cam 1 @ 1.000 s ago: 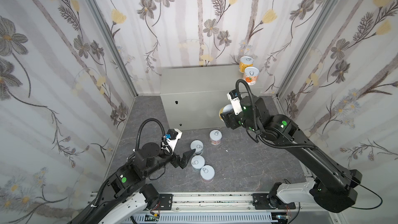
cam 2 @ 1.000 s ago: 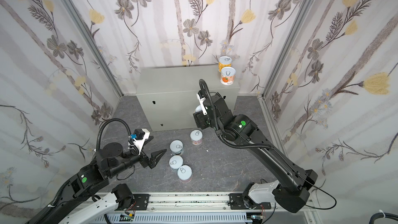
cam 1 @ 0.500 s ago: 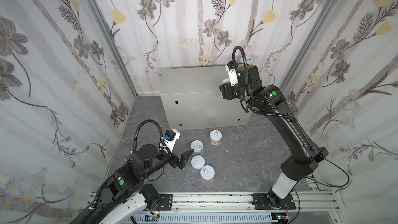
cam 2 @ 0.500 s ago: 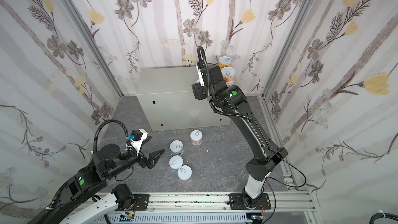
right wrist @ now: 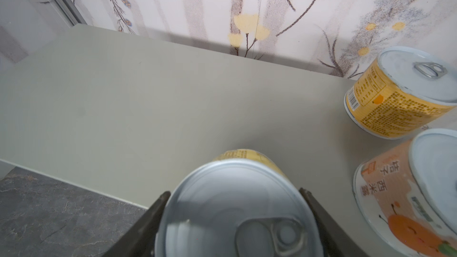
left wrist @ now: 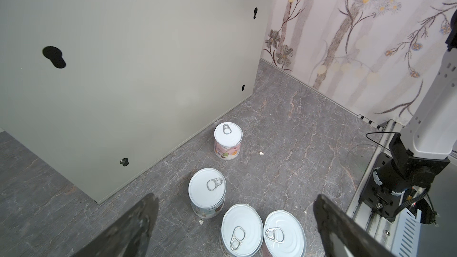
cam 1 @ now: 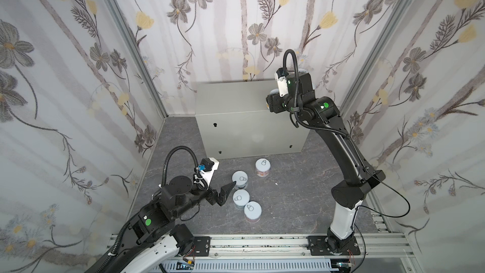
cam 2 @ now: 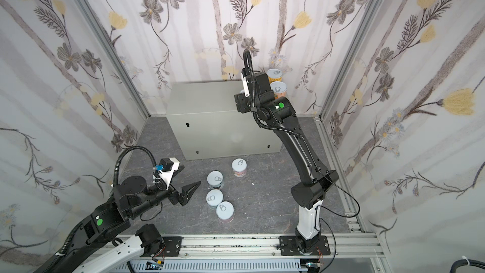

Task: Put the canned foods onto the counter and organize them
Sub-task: 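Lift the yellow can and carry it up to the cabinet top, then lower the yellow can onto the cabinet top beside the other two cans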

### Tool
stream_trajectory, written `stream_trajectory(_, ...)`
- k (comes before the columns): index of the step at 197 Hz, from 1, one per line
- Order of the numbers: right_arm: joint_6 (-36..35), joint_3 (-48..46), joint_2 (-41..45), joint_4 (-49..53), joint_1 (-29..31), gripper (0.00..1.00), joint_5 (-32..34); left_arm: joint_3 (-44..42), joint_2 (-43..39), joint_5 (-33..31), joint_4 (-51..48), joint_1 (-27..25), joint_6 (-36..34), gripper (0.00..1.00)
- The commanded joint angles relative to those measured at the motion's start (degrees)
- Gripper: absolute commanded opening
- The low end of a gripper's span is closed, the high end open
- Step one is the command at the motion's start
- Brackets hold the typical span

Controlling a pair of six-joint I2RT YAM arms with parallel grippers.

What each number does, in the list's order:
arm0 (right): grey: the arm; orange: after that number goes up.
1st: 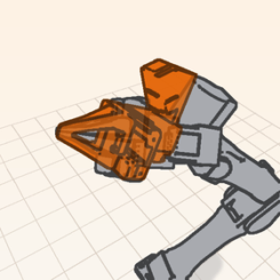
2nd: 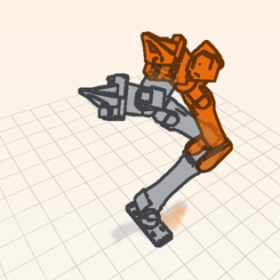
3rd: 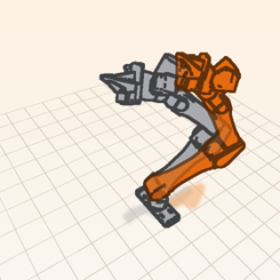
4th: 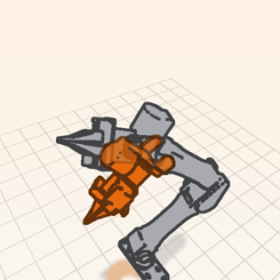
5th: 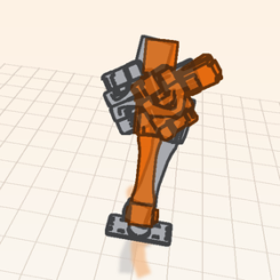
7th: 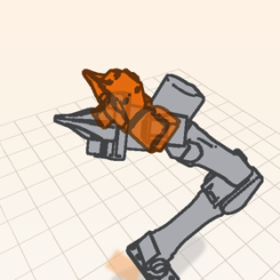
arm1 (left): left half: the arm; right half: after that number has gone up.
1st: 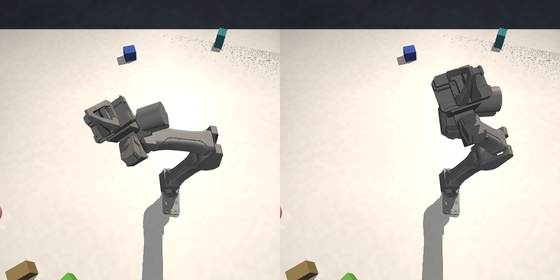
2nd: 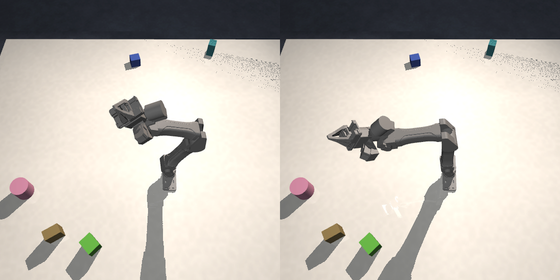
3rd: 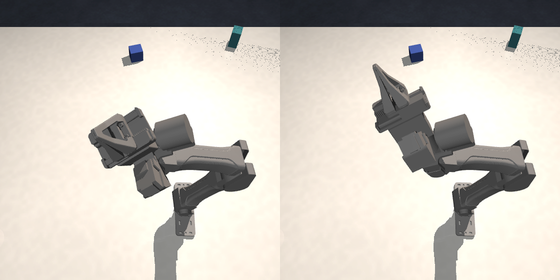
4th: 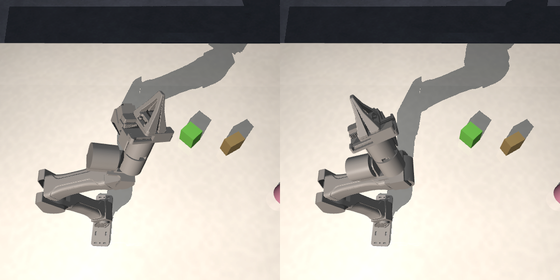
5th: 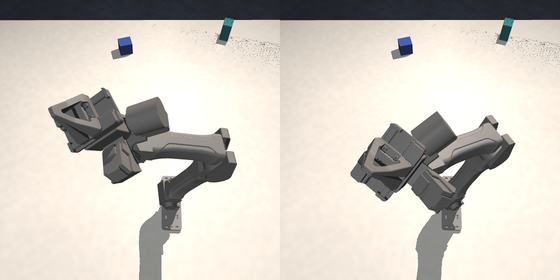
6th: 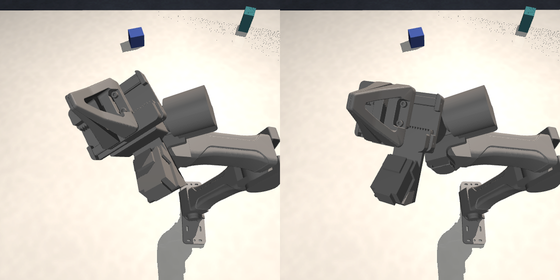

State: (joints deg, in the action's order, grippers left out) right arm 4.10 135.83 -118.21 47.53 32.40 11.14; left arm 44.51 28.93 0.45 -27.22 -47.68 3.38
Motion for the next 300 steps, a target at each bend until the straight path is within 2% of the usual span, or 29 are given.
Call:
stream_trajectory(1,-0.11,0.99,-2.05,-2.38,-0.67,0.74,0.11,-0.23,-0.01,-0.36,1.19,0.00,-0.61,1.00)
stream_trajectory(74,0.91,1.27,-4.55,-6.41,-2.75,0.76,-1.02,-0.43,0.30,-0.54,1.73,-0.03,-0.85,1.00)
stream_trajectory(160,-0.41,1.29,-1.67,-7.06,-2.25,0.94,0.78,-0.41,0.78,-0.45,2.34,0.00,-1.23,1.00)
stream_trajectory(203,-0.82,1.30,0.68,-4.85,-1.77,0.94,2.37,-0.39,0.35,0.16,2.37,-0.04,-0.96,1.00)
stream_trajectory(265,-0.75,1.36,-0.25,-2.19,-0.53,0.93,4.42,-0.59,-1.04,0.61,2.39,-0.02,-0.74,1.00)
stream_trajectory(300,-0.81,1.28,-0.93,-3.27,-0.50,0.85,5.02,-0.57,-1.59,0.52,2.30,-0.08,-0.85,1.00)
